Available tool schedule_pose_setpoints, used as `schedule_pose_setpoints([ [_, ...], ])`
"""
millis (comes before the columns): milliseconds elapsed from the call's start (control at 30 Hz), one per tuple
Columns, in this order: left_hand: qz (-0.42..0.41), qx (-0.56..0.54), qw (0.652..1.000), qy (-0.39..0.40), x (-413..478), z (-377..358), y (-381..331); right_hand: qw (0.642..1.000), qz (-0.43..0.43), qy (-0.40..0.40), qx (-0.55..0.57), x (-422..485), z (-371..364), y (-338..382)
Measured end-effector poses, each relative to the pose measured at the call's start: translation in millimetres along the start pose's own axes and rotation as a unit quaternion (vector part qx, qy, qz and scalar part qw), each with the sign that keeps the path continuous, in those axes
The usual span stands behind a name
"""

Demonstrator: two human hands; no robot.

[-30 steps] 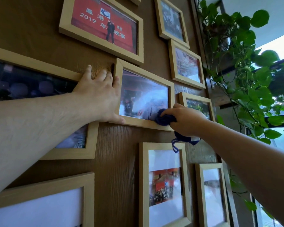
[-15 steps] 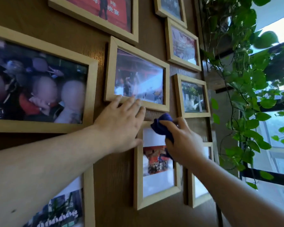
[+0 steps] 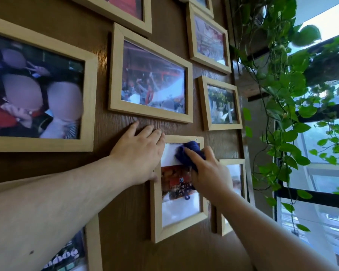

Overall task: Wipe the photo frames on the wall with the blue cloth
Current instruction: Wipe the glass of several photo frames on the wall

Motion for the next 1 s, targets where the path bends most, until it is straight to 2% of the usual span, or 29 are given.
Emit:
schedule_pose_setpoints([
  [133,0.002,0.002,1.0,0.004,0,1,-1,0.998,-0.061,0.01,-0.02,-2,-1,-18],
  [233,0.007,0.009,1.0,0.002,2,2,-3,0.997,-0.071,0.019,0.025,-3,-4,1],
  [300,0.009,0.015,1.0,0.002,3,2,-4,0.998,-0.034,0.028,0.051,-8,-4,19],
  [400,0.011,0.018,1.0,-0.01,3,0,-5,0.995,0.079,0.034,0.057,-18,-4,39],
  [467,0.012,0.017,1.0,-0.011,2,0,-5,0.993,0.105,0.031,0.05,-20,-4,31],
  [533,0.009,0.014,1.0,-0.006,2,0,-4,0.996,0.077,0.034,0.028,-22,-7,12],
  [633,0.005,0.016,1.0,-0.004,2,-1,-2,0.998,-0.02,0.051,-0.008,-27,-10,-15],
  [733,0.005,0.016,1.0,-0.003,2,-2,-2,0.998,-0.04,0.055,-0.014,-29,-12,-18],
  [800,0.007,0.02,1.0,-0.004,1,-1,-3,0.998,-0.011,0.055,0.003,-29,-11,-3],
  [933,0.012,0.029,0.999,-0.011,2,0,-5,0.989,0.121,0.069,0.053,-36,-10,30],
  [1000,0.014,0.028,0.999,-0.01,1,0,-5,0.985,0.146,0.072,0.063,-38,-9,26],
])
Point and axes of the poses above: each hand's wrist, its own x-axis towards the middle knuckle, its own z-axis out of the back of the hand, y = z × x, the point moved 1 cm from there along x, towards the middle knuckle, and after that the axes turned 10 degrees about x, right-handed, at the moved point
